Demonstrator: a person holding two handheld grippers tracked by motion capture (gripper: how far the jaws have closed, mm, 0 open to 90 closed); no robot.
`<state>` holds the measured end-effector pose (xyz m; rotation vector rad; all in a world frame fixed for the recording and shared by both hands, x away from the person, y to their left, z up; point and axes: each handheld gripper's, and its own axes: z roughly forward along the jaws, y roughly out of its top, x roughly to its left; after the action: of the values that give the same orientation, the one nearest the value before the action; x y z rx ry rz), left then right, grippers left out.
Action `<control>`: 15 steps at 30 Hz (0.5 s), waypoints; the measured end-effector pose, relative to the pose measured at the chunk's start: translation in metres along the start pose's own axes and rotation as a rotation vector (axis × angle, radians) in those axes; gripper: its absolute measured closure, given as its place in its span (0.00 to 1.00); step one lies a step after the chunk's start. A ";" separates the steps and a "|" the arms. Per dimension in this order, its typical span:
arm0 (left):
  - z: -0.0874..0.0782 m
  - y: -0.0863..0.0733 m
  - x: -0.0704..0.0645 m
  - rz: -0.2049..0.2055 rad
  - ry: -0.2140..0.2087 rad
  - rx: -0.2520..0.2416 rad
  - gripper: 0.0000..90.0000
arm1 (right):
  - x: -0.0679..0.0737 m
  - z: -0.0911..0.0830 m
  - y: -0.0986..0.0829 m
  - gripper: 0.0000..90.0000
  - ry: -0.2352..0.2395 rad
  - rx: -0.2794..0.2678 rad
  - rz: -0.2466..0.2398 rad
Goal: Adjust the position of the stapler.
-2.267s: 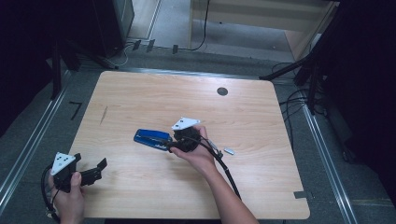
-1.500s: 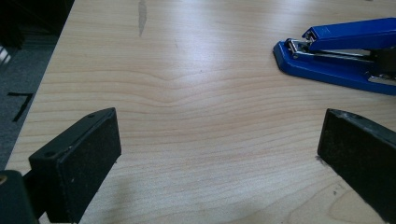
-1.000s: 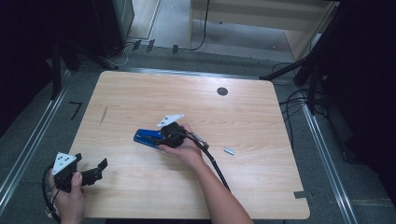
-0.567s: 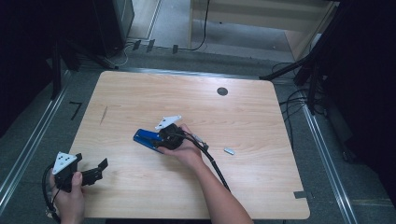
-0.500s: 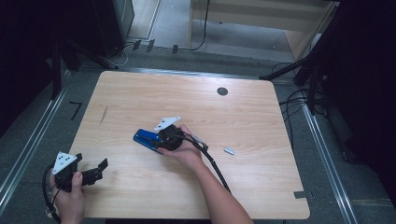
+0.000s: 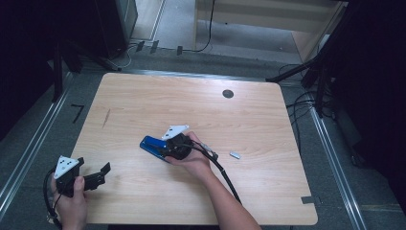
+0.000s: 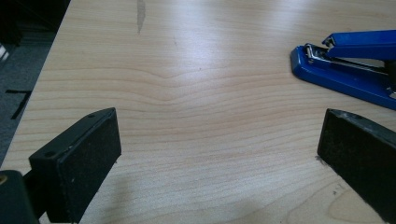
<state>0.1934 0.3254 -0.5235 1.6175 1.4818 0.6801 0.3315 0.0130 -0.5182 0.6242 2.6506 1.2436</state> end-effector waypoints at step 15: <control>0.000 0.000 0.000 0.002 0.002 0.000 0.00 | 0.003 -0.030 -0.018 0.75 -0.014 -0.008 -0.003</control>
<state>0.1932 0.3252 -0.5234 1.6193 1.4817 0.6824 0.3142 -0.0174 -0.5122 0.6258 2.6328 1.2440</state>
